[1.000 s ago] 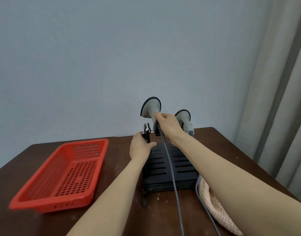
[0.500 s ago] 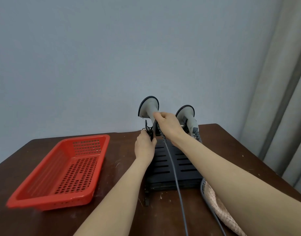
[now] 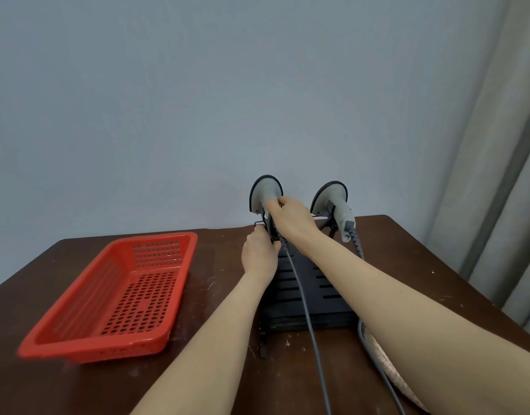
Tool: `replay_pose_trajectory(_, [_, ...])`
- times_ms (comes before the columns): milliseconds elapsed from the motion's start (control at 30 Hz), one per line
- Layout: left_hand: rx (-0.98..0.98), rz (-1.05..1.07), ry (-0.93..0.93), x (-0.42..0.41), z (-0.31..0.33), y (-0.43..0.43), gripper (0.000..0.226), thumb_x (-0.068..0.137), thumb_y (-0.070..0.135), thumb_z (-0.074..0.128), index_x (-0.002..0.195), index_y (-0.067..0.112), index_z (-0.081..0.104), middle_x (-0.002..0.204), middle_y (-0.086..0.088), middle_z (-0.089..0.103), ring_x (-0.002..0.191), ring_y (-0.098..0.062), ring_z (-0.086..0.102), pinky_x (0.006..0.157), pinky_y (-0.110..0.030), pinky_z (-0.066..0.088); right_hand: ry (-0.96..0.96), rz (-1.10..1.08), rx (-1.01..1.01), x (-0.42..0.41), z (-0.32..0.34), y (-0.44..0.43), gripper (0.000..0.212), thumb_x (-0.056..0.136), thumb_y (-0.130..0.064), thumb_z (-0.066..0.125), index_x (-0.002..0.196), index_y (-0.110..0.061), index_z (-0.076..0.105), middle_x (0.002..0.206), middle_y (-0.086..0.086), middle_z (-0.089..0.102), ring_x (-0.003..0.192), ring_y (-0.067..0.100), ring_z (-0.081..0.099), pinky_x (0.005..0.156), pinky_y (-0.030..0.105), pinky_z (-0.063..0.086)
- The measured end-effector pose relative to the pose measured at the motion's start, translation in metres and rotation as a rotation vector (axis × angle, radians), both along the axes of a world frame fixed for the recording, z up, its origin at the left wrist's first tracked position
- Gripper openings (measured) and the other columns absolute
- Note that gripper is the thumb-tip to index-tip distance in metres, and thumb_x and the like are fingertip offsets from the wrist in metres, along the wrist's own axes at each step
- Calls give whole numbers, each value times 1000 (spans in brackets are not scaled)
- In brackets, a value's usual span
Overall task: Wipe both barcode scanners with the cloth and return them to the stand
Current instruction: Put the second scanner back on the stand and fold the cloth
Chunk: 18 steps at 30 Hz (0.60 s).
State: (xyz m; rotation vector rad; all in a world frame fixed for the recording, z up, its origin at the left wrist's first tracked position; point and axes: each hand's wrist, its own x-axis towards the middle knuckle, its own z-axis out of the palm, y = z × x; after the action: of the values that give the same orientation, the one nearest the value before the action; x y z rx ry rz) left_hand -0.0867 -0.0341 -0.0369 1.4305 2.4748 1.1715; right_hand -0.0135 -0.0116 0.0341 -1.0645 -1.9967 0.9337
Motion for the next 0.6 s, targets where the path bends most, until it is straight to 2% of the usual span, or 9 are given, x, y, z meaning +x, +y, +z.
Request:
replay_pose_trajectory(100, [-10,-15,13,-1,-1,2,20,91,9,51,108,-1,51,106,-20,62,100,-36,58,78,-39,47,-75,-14,26,-2,2,1,31,93,-31,38,67,-14,37,67,1,43,67,20,40,53,31,28])
replay_pose_trajectory(267, [20,-20,-35,-1,-1,0,19,89,10,55,105,0,52,101,-20,64,94,-38,61,73,-43,51,-135,-14,10,-6,1,4,34,94,-27,36,63,-14,34,65,1,40,60,18,36,52,31,25])
replay_pose_trajectory(467, [0,-29,-37,-3,1,-1,22,88,2,51,110,1,52,107,-21,62,98,-39,59,72,-41,47,-124,-26,18,-9,-10,10,33,95,-29,33,64,-19,32,65,-1,38,73,22,39,52,30,23])
replay_pose_trajectory(600, [13,-38,-51,-4,0,-1,23,87,0,47,109,1,52,105,-21,63,96,-40,59,69,-41,45,-151,-25,21,-10,-16,12,32,96,-34,32,68,-20,35,69,-1,43,77,25,43,54,31,26])
